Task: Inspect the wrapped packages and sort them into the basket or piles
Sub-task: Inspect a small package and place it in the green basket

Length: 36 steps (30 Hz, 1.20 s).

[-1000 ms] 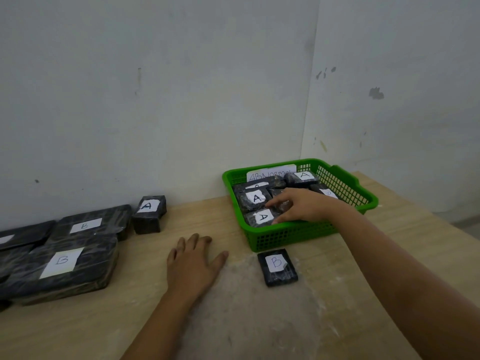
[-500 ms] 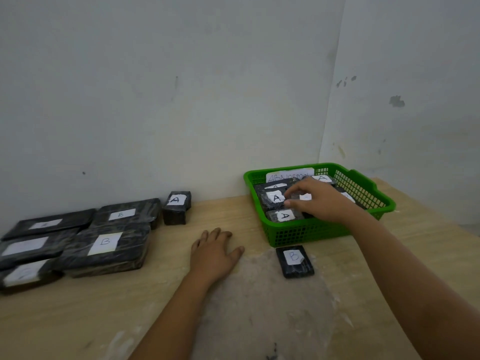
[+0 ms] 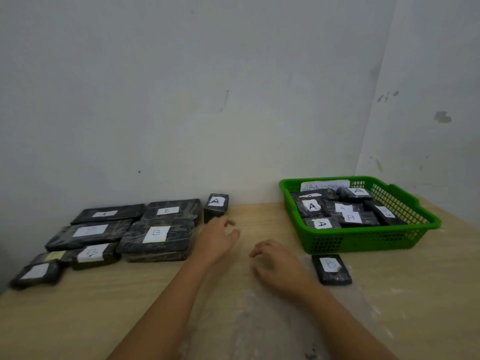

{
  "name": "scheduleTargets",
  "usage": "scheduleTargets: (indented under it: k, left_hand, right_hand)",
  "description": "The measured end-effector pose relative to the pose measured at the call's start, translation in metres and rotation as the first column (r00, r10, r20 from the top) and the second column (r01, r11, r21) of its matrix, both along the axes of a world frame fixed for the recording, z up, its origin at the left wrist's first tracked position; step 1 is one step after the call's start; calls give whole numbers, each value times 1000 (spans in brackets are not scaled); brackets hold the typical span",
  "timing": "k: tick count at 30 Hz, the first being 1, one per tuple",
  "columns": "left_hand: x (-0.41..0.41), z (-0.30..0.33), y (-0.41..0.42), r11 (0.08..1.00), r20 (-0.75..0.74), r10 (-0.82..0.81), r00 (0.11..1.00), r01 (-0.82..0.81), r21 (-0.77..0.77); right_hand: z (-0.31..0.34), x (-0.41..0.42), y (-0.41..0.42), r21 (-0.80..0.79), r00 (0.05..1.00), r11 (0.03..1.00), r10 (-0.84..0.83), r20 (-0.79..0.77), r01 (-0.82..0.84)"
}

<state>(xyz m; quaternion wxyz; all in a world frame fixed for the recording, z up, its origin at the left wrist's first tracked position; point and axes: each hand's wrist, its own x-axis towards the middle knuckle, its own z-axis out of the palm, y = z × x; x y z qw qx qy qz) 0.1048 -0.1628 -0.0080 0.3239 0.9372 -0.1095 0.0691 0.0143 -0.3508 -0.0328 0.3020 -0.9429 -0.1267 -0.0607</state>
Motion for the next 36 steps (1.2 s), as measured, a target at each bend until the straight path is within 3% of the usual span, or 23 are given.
scheduleTargets:
  k: [3, 6, 12, 18, 24, 30, 33, 36]
  left_hand:
    - [30, 12, 10, 991, 51, 125, 991, -122, -45]
    - [57, 21, 11, 981, 57, 184, 981, -187, 57]
    - [94, 6, 5, 934, -27, 167, 986, -150, 325]
    - [90, 4, 1, 939, 54, 151, 987, -161, 304]
    - [36, 1, 0, 1000, 120, 9, 993, -10, 7]
    - [-28, -18, 9, 959, 93, -82, 992, 104, -264]
    - [-54, -17, 10, 897, -5, -175, 985, 158, -413]
    - [-72, -18, 13, 831, -87, -256, 963, 174, -529]
  right_hand:
    - [-22, 1, 8, -38, 1000, 999, -18, -6, 17]
    - [-30, 3, 9, -77, 1000, 997, -13, 22, 15]
    - [-35, 6, 8, -76, 996, 997, -13, 85, 20]
    - [-35, 7, 8, -68, 996, 998, -8, 89, 14]
    - [-32, 3, 6, -53, 998, 998, 22, 51, -19]
    - [-23, -7, -5, 216, 998, 975, -61, -1, 60]
    - [-16, -11, -6, 444, 981, 875, -164, -100, 192]
    - [-8, -17, -5, 690, 967, 679, -146, -207, 250]
